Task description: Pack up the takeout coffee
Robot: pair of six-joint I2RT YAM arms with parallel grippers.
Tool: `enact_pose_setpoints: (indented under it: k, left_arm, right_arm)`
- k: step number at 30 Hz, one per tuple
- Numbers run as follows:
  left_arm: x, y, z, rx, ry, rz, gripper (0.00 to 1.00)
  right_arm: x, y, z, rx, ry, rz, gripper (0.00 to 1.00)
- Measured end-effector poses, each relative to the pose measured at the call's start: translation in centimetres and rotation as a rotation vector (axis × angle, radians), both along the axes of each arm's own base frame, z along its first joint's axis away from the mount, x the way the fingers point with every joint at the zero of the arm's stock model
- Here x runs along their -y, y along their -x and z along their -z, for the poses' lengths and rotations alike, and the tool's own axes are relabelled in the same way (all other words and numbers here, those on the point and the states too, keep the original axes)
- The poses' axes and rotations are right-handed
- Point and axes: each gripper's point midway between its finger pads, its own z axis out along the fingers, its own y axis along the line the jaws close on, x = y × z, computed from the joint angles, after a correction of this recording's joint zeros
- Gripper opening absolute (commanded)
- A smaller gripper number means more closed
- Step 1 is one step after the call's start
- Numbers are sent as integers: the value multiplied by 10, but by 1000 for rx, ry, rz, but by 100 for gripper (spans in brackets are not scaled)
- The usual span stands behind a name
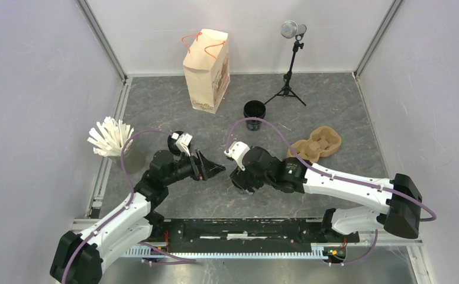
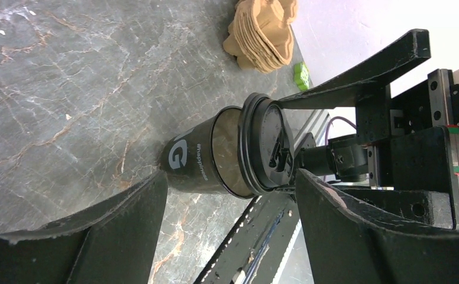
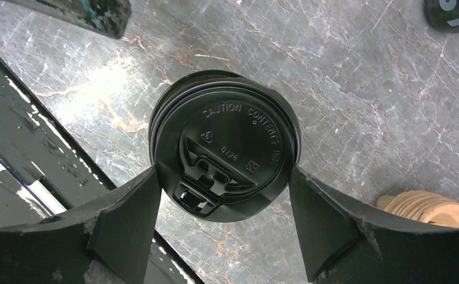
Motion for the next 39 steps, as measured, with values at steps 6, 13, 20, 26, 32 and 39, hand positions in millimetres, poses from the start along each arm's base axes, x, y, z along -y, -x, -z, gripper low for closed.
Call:
enact_pose_setpoints:
  k: [6, 13, 20, 26, 32, 39]
  left_arm:
    - [6, 1, 1, -11, 16, 38, 78]
    - [10, -2, 11, -43, 9, 45, 72]
    - [14, -3, 23, -85, 13, 61, 68]
    - [17, -4, 29, -110, 19, 68, 67]
    - [22, -2, 35, -120, 16, 92, 63]
    - [29, 3, 51, -168, -11, 119, 64]
  right_arm:
    - [-5, 1, 3, -26, -13, -15, 80]
    - [-7, -1, 4, -42, -15, -17, 80]
    - [-9, -1, 9, -60, -6, -21, 81]
    - [-9, -3, 14, -74, 5, -17, 83]
    - [-9, -3, 15, -83, 3, -18, 86]
    - [-8, -5, 17, -88, 8, -16, 85]
